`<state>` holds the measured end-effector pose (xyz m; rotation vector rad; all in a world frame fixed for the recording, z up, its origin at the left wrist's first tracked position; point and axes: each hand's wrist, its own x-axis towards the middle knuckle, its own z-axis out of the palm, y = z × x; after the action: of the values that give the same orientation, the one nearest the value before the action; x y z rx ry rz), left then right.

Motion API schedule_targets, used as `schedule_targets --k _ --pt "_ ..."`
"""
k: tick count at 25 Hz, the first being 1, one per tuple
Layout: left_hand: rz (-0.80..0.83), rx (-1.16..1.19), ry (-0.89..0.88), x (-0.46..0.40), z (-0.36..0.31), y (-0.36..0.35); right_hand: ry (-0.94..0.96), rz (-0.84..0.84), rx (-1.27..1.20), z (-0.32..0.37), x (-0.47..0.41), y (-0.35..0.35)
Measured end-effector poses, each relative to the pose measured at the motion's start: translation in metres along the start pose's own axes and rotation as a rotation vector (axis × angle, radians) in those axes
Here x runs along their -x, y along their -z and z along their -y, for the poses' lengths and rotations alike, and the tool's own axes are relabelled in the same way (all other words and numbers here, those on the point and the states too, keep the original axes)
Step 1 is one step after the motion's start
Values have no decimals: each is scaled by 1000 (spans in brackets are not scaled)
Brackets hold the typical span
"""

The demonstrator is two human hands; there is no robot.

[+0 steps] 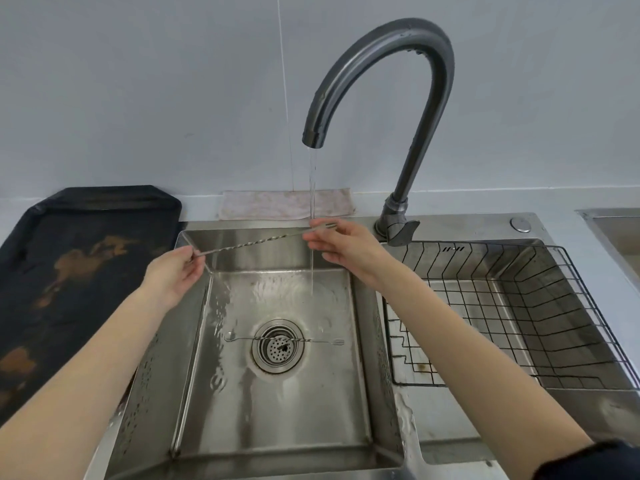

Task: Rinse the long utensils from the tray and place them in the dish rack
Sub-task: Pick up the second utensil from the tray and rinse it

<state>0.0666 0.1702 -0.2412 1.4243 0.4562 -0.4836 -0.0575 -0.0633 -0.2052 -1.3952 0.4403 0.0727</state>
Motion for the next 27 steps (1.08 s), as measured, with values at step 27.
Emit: schedule_targets --k 27 --pt "423 -896 -590 49 44 -109 209 -150 58 41 -6 -22"
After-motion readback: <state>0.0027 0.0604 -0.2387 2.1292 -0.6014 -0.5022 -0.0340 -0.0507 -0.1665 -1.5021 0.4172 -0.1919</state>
